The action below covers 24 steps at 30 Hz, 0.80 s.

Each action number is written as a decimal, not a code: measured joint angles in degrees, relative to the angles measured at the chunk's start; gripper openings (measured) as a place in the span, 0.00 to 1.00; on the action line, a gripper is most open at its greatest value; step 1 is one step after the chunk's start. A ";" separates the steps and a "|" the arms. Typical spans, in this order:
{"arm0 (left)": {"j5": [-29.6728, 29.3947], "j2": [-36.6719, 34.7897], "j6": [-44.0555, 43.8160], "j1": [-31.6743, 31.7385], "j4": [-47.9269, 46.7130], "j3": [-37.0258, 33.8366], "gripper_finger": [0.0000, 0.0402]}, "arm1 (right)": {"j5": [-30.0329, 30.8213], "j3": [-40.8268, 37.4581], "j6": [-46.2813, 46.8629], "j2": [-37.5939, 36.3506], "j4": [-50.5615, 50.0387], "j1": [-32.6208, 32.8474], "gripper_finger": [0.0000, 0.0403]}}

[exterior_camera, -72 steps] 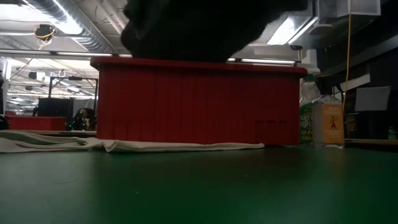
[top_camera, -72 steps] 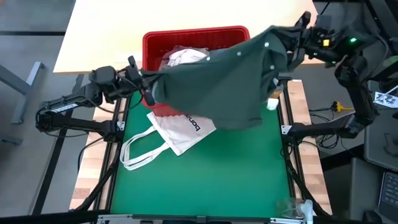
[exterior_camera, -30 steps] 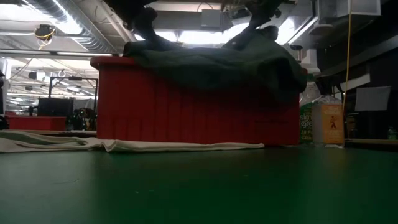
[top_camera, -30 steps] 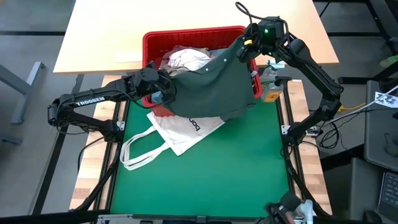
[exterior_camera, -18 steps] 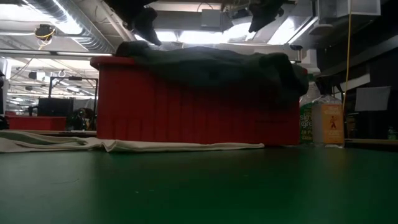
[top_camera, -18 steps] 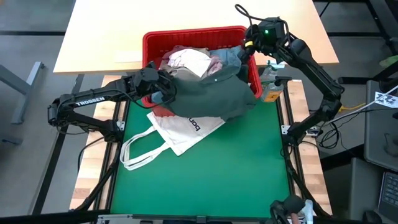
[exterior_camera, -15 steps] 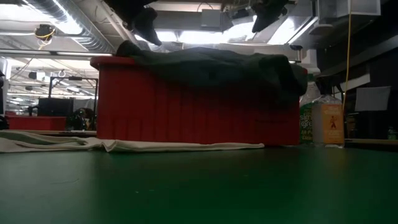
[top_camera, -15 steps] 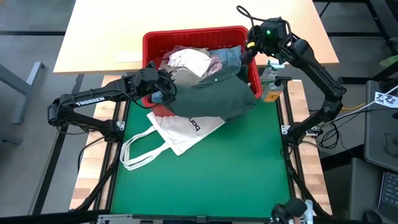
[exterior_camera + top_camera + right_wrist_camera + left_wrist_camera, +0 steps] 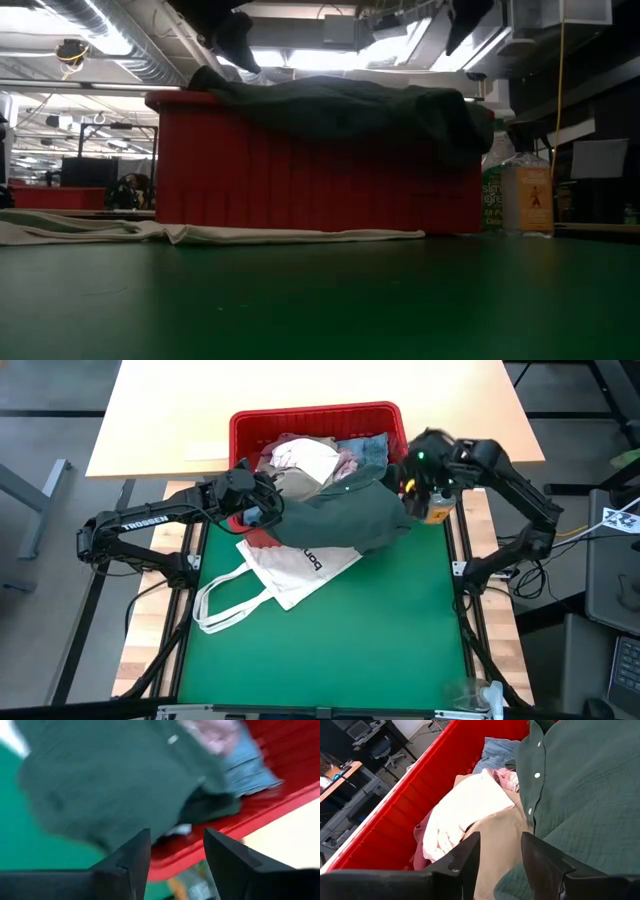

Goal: Fold laundry
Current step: Fold the green shirt

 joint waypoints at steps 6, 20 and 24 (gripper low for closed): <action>0.68 0.00 -0.43 -0.01 0.00 0.00 0.34 | -0.35 -3.75 3.24 -0.04 -3.76 4.76 0.45; 0.68 -0.02 -0.45 -0.13 0.00 0.00 0.34 | -1.43 -20.11 9.80 -2.19 -3.90 6.82 0.45; 0.68 -0.01 -0.45 -0.13 0.00 0.00 0.34 | -0.58 -21.20 11.84 -2.49 -3.85 6.82 0.45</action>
